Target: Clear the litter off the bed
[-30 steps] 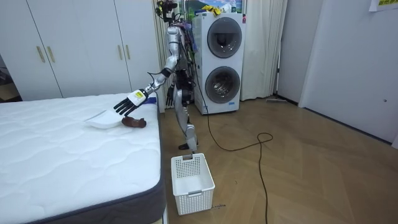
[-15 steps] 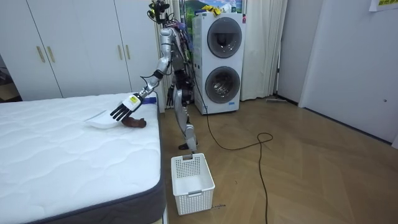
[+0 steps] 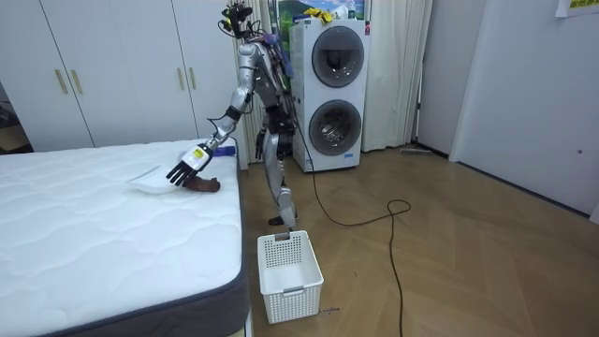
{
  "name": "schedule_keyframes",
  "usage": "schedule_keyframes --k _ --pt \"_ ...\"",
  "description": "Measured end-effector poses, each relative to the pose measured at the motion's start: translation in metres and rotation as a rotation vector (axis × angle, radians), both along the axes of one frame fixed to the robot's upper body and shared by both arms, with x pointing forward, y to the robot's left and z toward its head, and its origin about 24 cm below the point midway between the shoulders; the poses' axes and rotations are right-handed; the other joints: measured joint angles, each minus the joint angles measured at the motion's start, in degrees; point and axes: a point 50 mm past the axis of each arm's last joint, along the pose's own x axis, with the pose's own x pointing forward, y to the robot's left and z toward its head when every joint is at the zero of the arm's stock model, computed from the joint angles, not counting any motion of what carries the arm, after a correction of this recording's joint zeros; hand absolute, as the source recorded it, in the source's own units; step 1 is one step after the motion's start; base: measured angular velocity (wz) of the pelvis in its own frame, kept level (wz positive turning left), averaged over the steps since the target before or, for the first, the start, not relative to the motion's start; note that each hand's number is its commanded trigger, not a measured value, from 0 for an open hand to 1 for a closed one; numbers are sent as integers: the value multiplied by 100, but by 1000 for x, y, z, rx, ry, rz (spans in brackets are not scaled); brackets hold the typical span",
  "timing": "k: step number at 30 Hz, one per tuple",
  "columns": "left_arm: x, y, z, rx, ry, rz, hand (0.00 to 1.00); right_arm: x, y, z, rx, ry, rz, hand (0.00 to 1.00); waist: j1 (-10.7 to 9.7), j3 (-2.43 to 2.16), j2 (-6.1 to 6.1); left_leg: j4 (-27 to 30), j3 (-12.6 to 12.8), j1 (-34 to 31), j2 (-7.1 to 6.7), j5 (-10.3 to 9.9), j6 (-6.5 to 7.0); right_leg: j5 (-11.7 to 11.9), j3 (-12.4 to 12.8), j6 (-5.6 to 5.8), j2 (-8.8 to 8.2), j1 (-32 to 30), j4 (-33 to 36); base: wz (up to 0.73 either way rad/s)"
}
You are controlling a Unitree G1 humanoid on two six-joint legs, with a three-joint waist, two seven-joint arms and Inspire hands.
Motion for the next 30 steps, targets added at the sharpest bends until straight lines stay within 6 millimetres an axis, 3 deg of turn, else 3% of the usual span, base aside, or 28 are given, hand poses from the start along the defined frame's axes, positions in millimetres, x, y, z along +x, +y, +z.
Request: schedule_keyframes --k 1,6,11,16,27,30 --pt "3 -1 2 0 -3 -9 0 3 0 1 0 -4 0 0 -34 30 9 2 2 -99 -18 1 2 -6 -2 9 -18 -147 119 0" --pt "2 -5 -3 0 41 -59 0 2 1 0 -3 5 -1 0 -63 61 -43 82 72 -325 -53 0 89 -6 8 9 -69 -468 310 -5" --pt "3 -6 -5 -8 64 -64 0 0 2 -1 -16 25 16 0 -98 67 -50 299 123 -525 -30 17 119 -3 -30 -11 -84 -559 347 3" --pt "1 -7 -8 -19 93 -64 0 1 2 0 -29 19 15 0 -65 59 -63 404 331 -665 -38 47 169 -16 11 -11 -164 -798 548 -3" --pt "-2 -6 -11 -42 102 -32 0 5 4 1 -41 3 14 0 -59 26 -80 542 345 -918 -35 55 181 2 32 -39 -180 -1086 751 -1" --pt "-4 -5 -13 -39 108 -31 0 2 5 0 -39 10 12 0 -52 -15 -104 571 354 -930 -28 55 181 3 21 -39 -184 -1082 754 0"
